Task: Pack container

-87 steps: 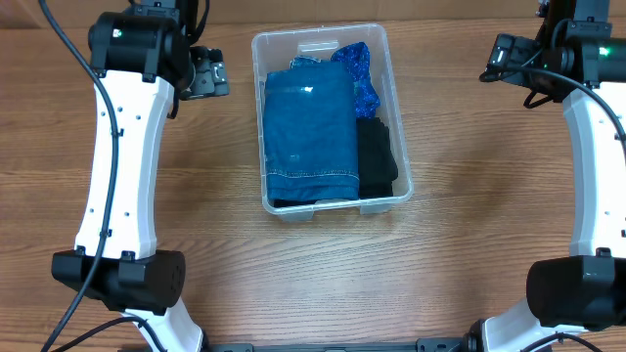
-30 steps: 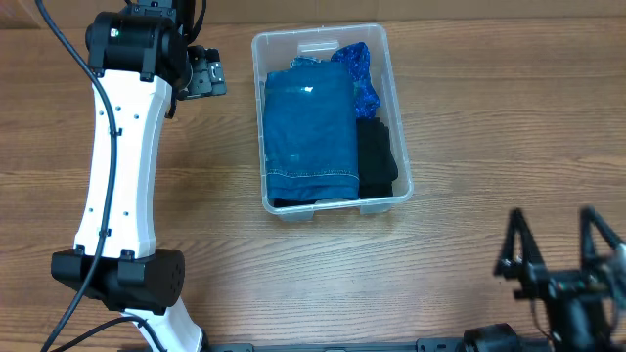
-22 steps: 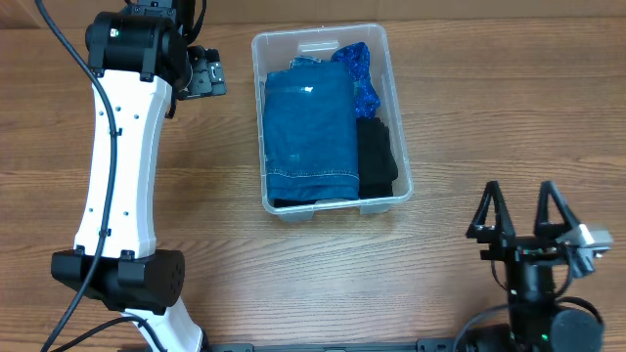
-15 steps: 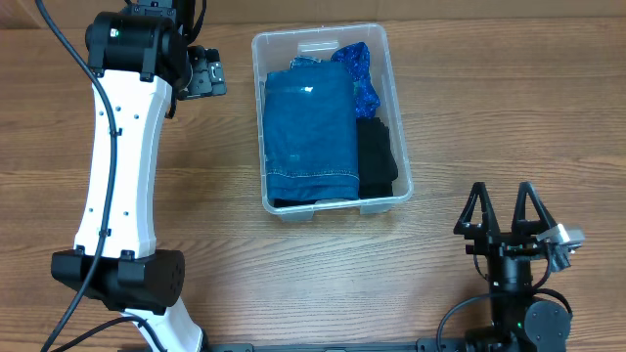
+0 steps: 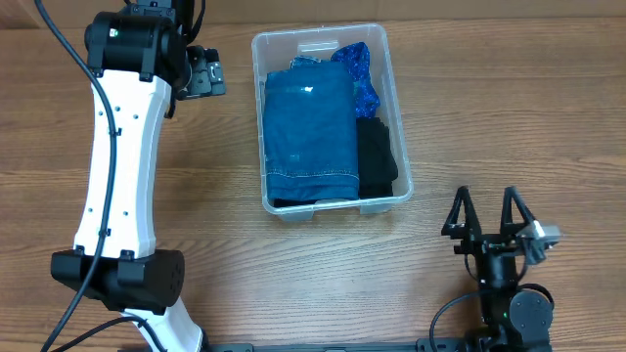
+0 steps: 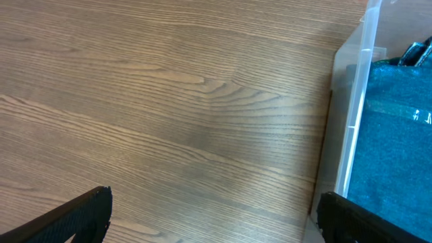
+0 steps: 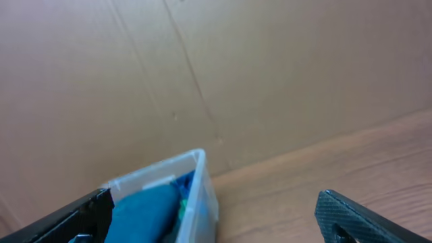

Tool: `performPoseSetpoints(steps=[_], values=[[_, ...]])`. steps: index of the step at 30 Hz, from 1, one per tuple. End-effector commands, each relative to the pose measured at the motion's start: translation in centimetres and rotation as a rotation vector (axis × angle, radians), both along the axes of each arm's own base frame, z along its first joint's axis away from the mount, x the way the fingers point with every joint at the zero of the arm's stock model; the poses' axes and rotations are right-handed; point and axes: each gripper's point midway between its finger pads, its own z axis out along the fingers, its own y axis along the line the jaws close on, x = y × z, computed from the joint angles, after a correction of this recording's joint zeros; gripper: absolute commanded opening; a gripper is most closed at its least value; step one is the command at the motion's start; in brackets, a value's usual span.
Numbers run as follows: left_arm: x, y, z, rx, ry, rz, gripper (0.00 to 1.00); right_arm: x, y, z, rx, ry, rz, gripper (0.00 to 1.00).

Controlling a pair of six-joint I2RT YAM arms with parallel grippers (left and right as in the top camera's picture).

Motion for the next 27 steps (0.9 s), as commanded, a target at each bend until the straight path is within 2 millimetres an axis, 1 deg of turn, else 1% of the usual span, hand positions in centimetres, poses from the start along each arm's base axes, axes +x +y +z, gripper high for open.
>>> performPoseSetpoints(steps=[1, 5, 27], values=[[0.0, 0.5, 0.6, 0.011, -0.019, 0.008, 1.0, 0.2, 0.1, -1.7, -0.102, 0.052, -0.005, 1.0], [0.0, 0.5, 0.6, 0.011, -0.019, 0.008, 1.0, 0.3, 0.1, -4.5, -0.117, 0.169, 0.001, 1.0], [0.0, 0.5, 0.6, 0.011, -0.019, 0.008, 1.0, 0.3, 0.1, -4.6, -0.117, 0.171, 0.0, 1.0]])
